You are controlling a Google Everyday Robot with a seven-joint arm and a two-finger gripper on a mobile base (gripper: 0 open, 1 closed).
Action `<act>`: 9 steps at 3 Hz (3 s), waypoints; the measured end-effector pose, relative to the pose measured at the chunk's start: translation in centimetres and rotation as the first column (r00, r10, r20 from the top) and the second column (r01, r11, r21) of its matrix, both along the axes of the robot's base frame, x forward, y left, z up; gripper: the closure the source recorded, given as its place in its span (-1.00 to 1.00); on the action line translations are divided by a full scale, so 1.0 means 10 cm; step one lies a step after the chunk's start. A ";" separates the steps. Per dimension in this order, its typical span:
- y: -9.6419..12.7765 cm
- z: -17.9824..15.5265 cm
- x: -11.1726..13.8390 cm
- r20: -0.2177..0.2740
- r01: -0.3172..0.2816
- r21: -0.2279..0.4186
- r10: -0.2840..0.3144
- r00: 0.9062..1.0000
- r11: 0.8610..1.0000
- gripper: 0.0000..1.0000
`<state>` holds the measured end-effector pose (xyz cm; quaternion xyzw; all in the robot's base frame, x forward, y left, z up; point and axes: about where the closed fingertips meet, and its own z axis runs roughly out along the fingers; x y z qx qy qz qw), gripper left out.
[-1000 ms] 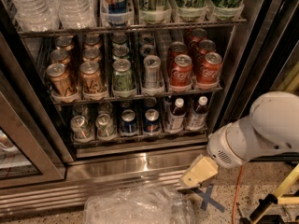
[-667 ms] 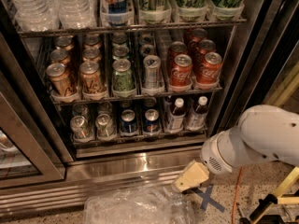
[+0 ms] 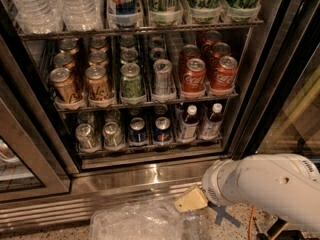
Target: Pick blue plastic bottle from bottom shelf of fridge
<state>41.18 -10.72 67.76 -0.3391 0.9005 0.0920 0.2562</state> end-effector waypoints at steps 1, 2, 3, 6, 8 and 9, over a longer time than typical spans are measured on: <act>-0.02 0.03 0.13 0.050 0.064 0.022 -0.065 0.997 0.998 -1.00; -0.02 0.04 0.13 0.050 0.066 0.024 -0.067 0.996 0.998 -1.00; 0.05 0.04 0.28 0.076 0.087 0.042 -0.090 0.993 0.995 -1.00; -0.90 0.69 0.78 0.357 0.329 0.171 -0.370 0.858 0.928 -1.00; -0.95 0.77 0.70 0.388 0.337 0.231 -0.404 0.828 0.913 -1.00; -0.90 0.60 0.39 0.418 0.334 0.293 -0.434 0.798 0.896 -1.00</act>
Offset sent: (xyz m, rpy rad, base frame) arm 0.0118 -0.0030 0.0015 0.0141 -0.0493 -0.0605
